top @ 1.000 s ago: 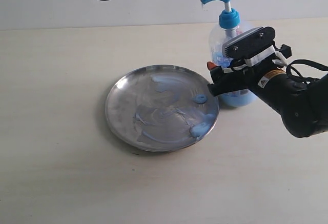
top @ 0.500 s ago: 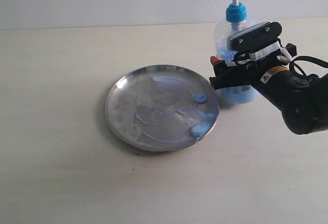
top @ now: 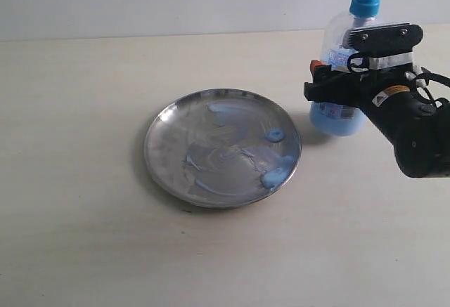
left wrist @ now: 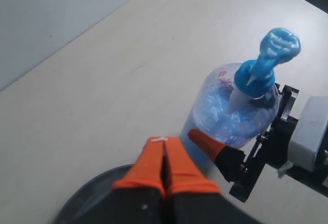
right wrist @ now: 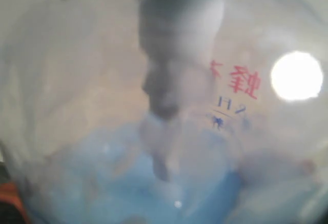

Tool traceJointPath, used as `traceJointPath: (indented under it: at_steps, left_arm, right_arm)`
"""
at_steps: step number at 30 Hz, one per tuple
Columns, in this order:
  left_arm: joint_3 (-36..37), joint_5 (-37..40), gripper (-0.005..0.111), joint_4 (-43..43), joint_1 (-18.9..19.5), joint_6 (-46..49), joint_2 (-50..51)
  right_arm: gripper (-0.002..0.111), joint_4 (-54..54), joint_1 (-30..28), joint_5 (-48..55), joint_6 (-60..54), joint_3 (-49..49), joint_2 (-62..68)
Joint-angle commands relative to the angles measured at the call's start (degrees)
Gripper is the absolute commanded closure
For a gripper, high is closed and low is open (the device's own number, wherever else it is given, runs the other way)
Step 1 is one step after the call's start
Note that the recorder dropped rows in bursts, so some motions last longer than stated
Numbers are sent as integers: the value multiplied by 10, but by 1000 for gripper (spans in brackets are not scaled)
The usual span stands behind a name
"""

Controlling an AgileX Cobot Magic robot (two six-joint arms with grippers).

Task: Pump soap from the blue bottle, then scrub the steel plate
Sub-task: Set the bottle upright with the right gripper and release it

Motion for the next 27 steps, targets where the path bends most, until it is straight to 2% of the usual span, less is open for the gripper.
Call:
traceJointPath:
  at_steps: [1, 7, 13, 27]
  left_arm:
    - [-2, 2, 107, -1, 3, -3, -5]
    - [-2, 3, 107, -2, 3, -3, -3]
    - [-2, 2, 107, -2, 3, -3, -3]
    - [-2, 1, 107, -2, 3, -3, -3]
  right_arm:
    - [108, -28, -18, -71, 51, -6, 4]
    - [108, -69, -18, -88, 70, -6, 18]
    - [108, -99, -18, -90, 12, -6, 32]
    - [108, -75, -18, -117, 1, -6, 67]
